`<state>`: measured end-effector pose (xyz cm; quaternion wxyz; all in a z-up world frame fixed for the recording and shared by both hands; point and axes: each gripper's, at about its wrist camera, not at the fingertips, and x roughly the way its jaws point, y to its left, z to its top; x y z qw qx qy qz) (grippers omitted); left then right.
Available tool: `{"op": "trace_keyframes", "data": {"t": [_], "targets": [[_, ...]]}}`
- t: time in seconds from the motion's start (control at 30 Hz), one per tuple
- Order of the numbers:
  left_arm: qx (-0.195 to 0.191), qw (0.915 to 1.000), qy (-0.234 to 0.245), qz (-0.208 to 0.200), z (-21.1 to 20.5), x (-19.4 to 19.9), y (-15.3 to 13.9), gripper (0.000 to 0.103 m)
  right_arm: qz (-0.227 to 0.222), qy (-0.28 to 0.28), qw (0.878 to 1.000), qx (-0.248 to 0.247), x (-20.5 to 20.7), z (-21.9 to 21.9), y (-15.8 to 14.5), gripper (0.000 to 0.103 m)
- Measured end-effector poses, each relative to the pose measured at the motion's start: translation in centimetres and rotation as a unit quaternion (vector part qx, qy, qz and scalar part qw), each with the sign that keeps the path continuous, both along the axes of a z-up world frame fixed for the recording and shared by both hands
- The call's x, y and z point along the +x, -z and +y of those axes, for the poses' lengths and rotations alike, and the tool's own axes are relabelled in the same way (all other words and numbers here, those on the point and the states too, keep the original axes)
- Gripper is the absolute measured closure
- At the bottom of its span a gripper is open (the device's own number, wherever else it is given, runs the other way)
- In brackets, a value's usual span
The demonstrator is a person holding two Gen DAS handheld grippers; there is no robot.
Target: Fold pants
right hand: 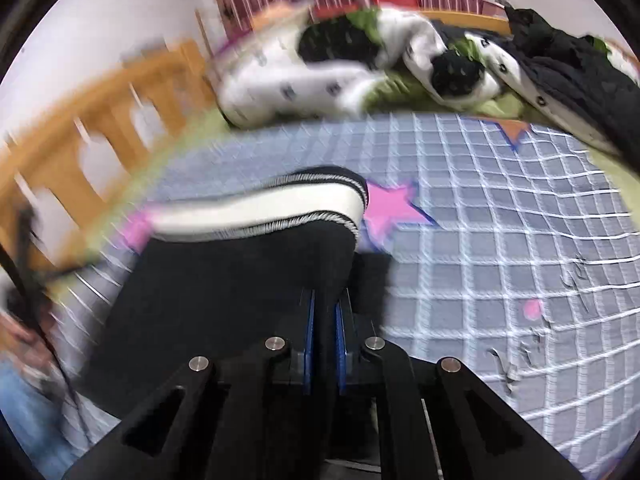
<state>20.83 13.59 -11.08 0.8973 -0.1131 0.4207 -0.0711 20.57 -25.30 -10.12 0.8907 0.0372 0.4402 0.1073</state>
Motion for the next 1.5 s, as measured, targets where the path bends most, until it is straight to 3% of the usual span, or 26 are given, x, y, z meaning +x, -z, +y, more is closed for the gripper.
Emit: {"op": "trace_keyframes", "data": {"t": [0.03,0.07,0.13,0.27,0.37,0.43,0.53,0.67,0.83,0.97,1.03,1.1,1.27,1.37,1.5], "targets": [[0.005,1.0,0.007,0.002,-0.4,0.1,0.0,0.042,0.03,-0.003,0.999,-0.018,0.5,0.2,1.7,0.088],[0.008,0.9999,0.015,0.001,-0.7,0.1,-0.1,0.042,0.029,0.002,0.999,-0.019,0.2,0.1,2.2,0.085],[0.012,0.9993,0.033,-0.015,-1.4,0.0,-0.7,0.042,0.017,-0.006,1.0,-0.011,0.1,0.2,0.8,0.082],[0.011,0.9974,0.055,-0.046,-3.5,1.5,-2.1,0.042,-0.073,-0.024,0.997,-0.026,0.0,1.7,-3.3,0.077],[0.006,0.9952,0.087,-0.044,-5.9,3.9,-2.2,0.042,-0.076,-0.038,0.996,-0.018,2.7,3.1,-3.4,0.076],[0.025,0.993,0.109,-0.038,-7.7,5.6,-1.2,0.042,-0.071,-0.048,0.996,-0.012,4.3,4.1,-2.4,0.076],[0.101,0.9927,0.067,0.0,-9.1,8.7,2.5,0.04,-0.025,-0.052,0.997,-0.053,7.6,4.9,2.5,0.076],[0.062,0.9957,0.068,-0.008,-8.4,9.1,3.6,0.038,-0.037,-0.054,0.996,-0.062,7.7,4.3,3.7,0.077],[0.074,0.9946,0.071,-0.011,-8.7,8.5,3.5,0.036,-0.042,-0.057,0.995,-0.077,7.6,4.8,4.0,0.077],[0.07,0.9938,0.083,0.022,-8.4,6.1,3.4,0.035,-0.048,-0.05,0.995,-0.077,6.8,4.7,3.8,0.077],[0.065,0.9926,0.098,0.029,-7.9,3.5,2.9,0.037,-0.048,-0.047,0.995,-0.078,5.6,4.4,3.1,0.07],[0.064,0.9911,0.115,0.022,-7.4,0.5,2.2,0.037,-0.042,-0.054,0.995,-0.066,3.0,3.9,1.6,0.064],[0.073,0.9787,0.192,0.009,-6.2,-8.4,1.0,0.035,-0.055,-0.062,0.996,-0.04,-5.1,3.2,0.0,0.06],[0.116,0.9768,0.18,0.003,-5.2,-12.4,1.7,0.035,-0.037,-0.032,0.998,-0.025,-9.4,2.4,1.1,0.055],[0.103,0.9841,0.143,0.023,-4.3,-14.9,3.2,0.035,-0.024,-0.015,0.999,-0.027,-12.2,2.3,2.0,0.055]]}}
